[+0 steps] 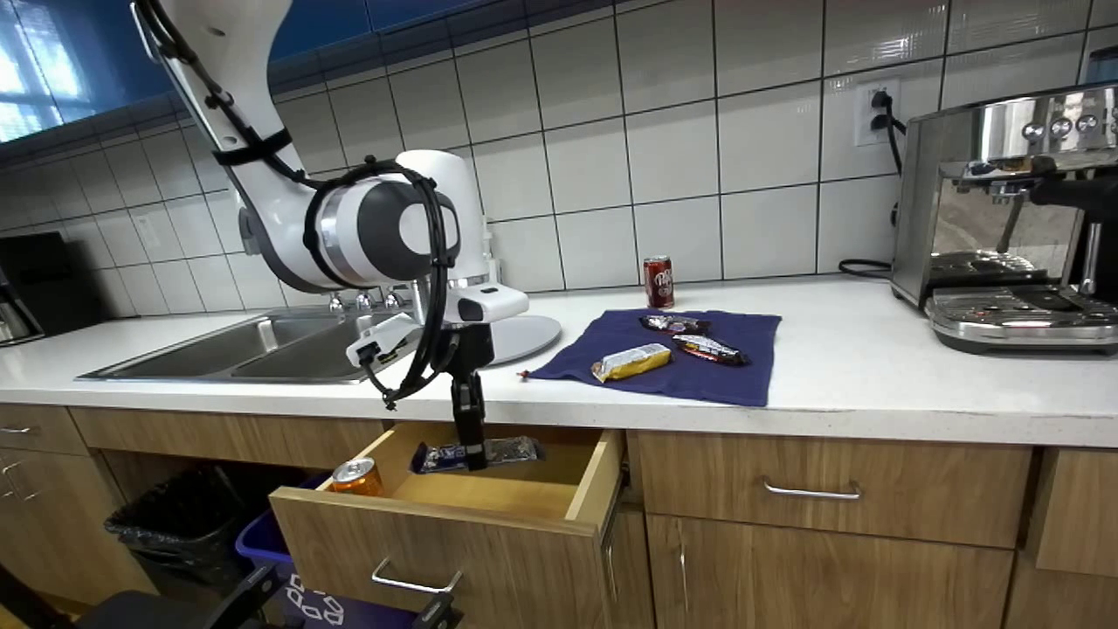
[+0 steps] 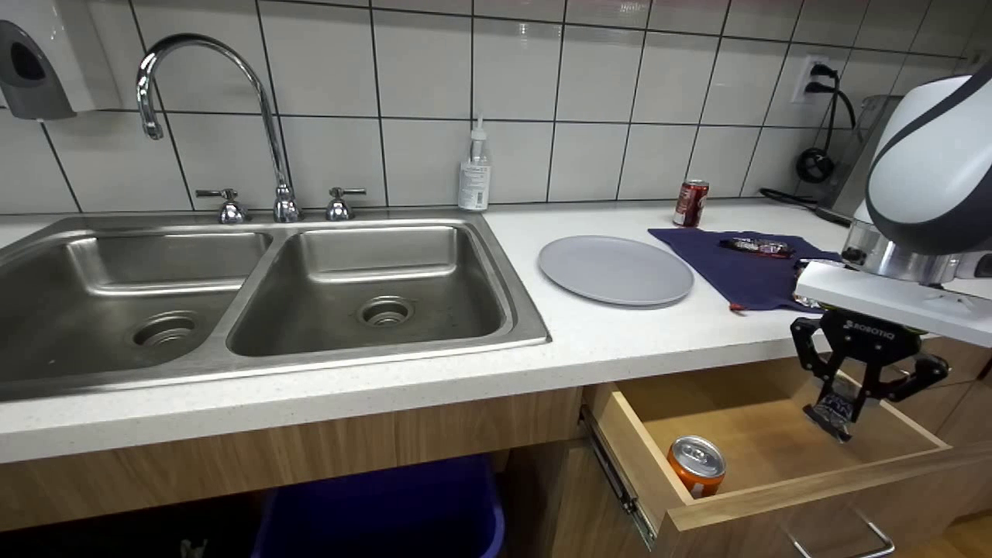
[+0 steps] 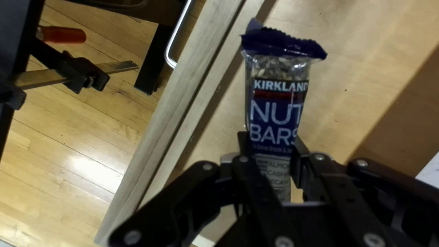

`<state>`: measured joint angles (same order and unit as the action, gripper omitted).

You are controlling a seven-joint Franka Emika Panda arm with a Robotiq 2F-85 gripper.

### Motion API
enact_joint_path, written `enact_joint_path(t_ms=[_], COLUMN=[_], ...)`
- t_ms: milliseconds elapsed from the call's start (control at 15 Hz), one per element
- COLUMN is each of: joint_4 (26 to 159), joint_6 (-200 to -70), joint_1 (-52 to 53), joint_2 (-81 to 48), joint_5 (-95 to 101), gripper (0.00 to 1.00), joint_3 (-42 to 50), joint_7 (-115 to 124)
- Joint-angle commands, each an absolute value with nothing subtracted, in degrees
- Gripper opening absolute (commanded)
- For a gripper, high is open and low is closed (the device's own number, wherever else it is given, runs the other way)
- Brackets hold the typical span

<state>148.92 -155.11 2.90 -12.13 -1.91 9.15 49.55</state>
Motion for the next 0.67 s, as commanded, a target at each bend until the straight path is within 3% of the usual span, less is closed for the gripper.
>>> enact_joint_path(t_ms=[0, 333, 600], joint_4=[148.0, 149.3, 150.3], joint_6=[-155.0, -154.6, -153.9], joint_1=[2.6, 2.7, 3.1], joint_2=[-12.6, -9.9, -7.1], joint_5=[-2.3, -2.0, -0.2], gripper=[0.6, 0.95, 1.0], joint_3=[9.1, 9.3, 9.7], joint_7=[50.8, 50.6, 51.5])
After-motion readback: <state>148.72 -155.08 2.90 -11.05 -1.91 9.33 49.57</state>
